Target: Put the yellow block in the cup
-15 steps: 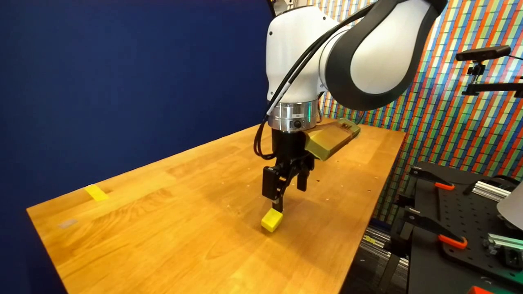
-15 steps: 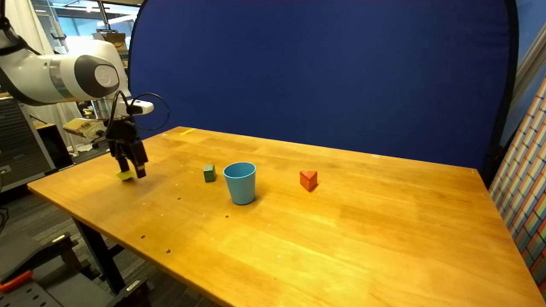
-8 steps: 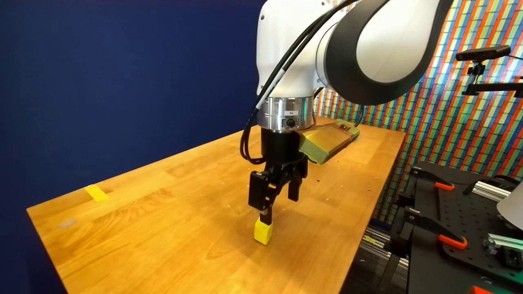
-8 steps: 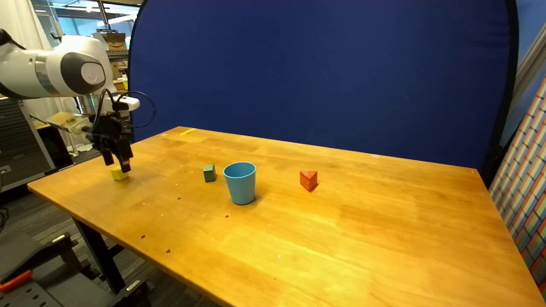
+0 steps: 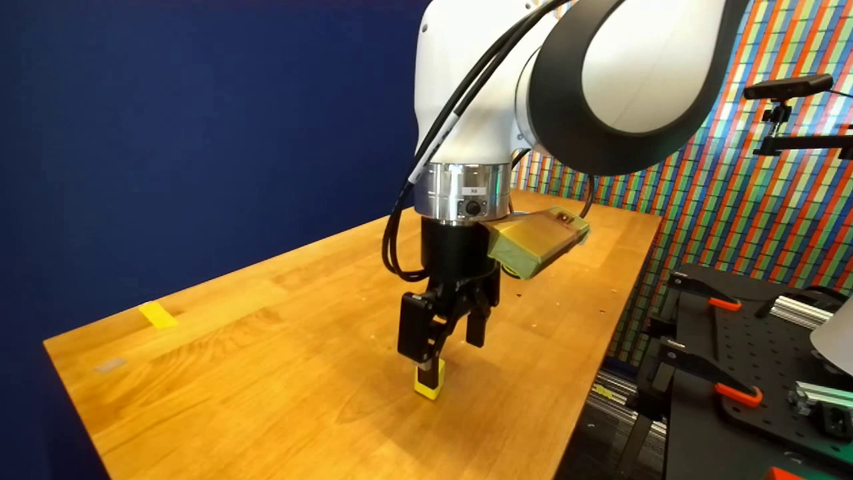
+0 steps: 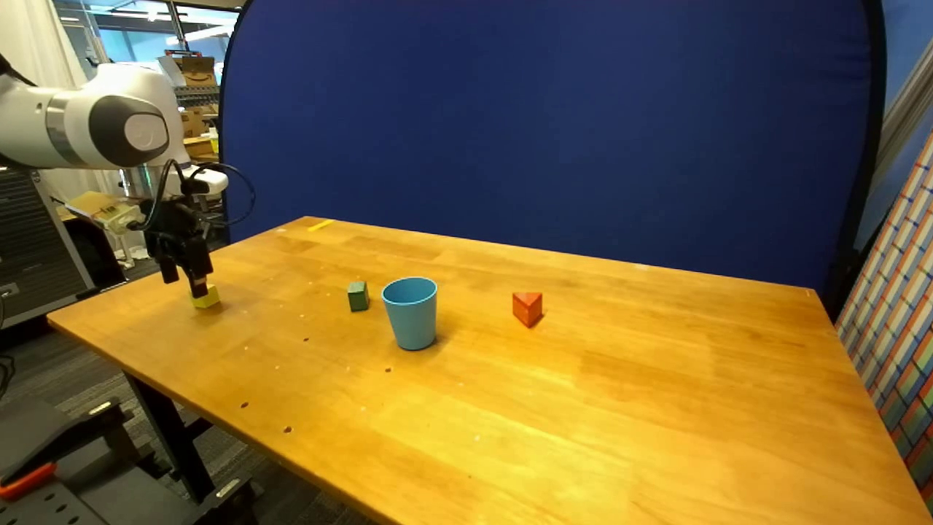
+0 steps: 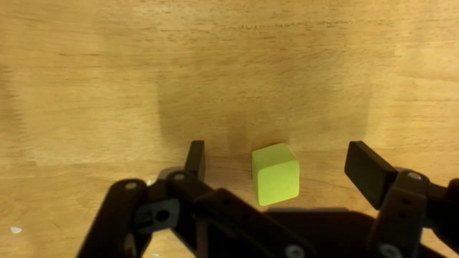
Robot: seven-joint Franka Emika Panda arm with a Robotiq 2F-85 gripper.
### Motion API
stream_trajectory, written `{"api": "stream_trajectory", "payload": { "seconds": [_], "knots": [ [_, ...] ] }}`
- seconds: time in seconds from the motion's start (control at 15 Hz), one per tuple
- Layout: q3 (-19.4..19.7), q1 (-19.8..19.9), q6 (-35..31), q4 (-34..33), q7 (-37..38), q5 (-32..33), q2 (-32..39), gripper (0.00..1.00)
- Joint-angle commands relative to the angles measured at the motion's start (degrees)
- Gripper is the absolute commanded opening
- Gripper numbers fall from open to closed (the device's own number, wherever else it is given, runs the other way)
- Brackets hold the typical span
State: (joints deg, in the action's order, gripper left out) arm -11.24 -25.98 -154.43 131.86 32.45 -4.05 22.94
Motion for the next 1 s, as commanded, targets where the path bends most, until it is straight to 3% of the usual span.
{"api": "stream_trajectory", "payload": {
  "seconds": [0.0, 0.27, 0.33, 0.4, 0.93],
  "knots": [
    [-1.74, 1.36, -4.25, -0.17, -4.11, -2.37, 2.54, 1.0],
    [0.39, -0.9, -8.47, -1.69, -6.27, 0.47, 6.42, 1.0],
    [1.36, -1.8, -9.04, -2.2, -6.57, 1.43, 7.21, 0.75],
    [1.87, -2.32, -9.8, -2.6, -7.0, 2.03, 7.89, 0.73],
    [5.85, -5.94, -9.33, -3.28, -6.17, 5.81, 6.48, 0.13]
  ]
}}
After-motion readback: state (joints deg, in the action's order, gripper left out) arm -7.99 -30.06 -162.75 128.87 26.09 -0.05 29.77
